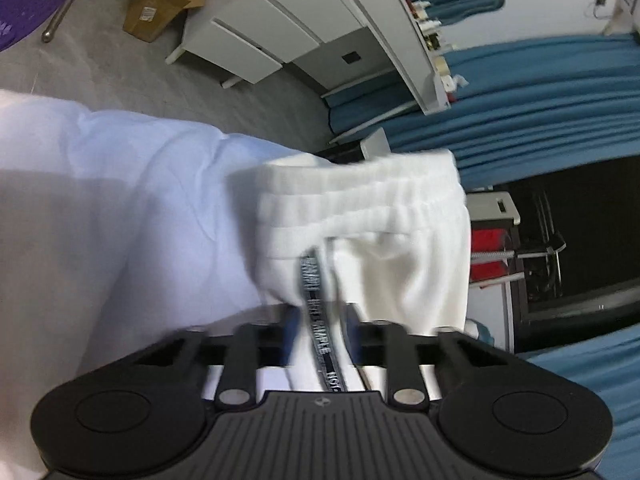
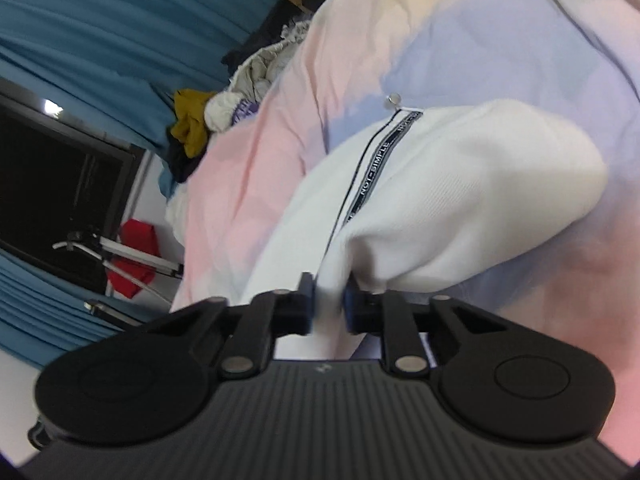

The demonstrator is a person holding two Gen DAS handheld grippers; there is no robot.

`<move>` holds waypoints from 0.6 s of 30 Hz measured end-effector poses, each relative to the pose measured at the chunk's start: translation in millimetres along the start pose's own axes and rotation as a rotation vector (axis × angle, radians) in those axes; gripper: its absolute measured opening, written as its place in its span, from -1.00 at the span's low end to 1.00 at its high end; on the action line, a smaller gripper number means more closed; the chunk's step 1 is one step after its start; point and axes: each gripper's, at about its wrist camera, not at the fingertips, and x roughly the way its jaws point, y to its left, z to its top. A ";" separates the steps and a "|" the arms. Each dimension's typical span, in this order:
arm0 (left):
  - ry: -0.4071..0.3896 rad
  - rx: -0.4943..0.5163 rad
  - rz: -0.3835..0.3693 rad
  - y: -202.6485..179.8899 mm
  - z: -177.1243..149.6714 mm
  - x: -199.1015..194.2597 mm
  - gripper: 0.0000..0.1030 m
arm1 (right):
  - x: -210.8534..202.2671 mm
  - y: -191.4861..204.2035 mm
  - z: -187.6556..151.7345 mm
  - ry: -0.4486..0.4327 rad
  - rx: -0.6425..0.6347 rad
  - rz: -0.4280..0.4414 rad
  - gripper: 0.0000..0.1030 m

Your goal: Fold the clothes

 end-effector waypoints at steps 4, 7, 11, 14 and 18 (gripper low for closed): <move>0.009 -0.006 -0.065 -1.3 11.7 -7.9 -0.95 | -13.3 12.4 3.9 -0.053 -0.045 0.071 -0.75; -0.020 0.026 -0.118 -10.5 22.3 -25.1 -1.00 | -28.2 25.3 7.4 -0.108 -0.089 0.158 -0.76; -0.104 0.054 -0.194 -28.8 40.4 -66.5 -1.00 | -60.1 38.5 7.6 -0.215 -0.159 0.254 -0.76; -0.088 0.084 -0.191 -32.1 45.5 -84.3 -1.00 | -75.7 37.2 7.4 -0.223 -0.156 0.232 -0.76; -0.027 0.045 -0.138 -18.1 41.3 -84.2 -0.97 | -65.9 8.7 11.9 -0.115 -0.040 0.100 -0.76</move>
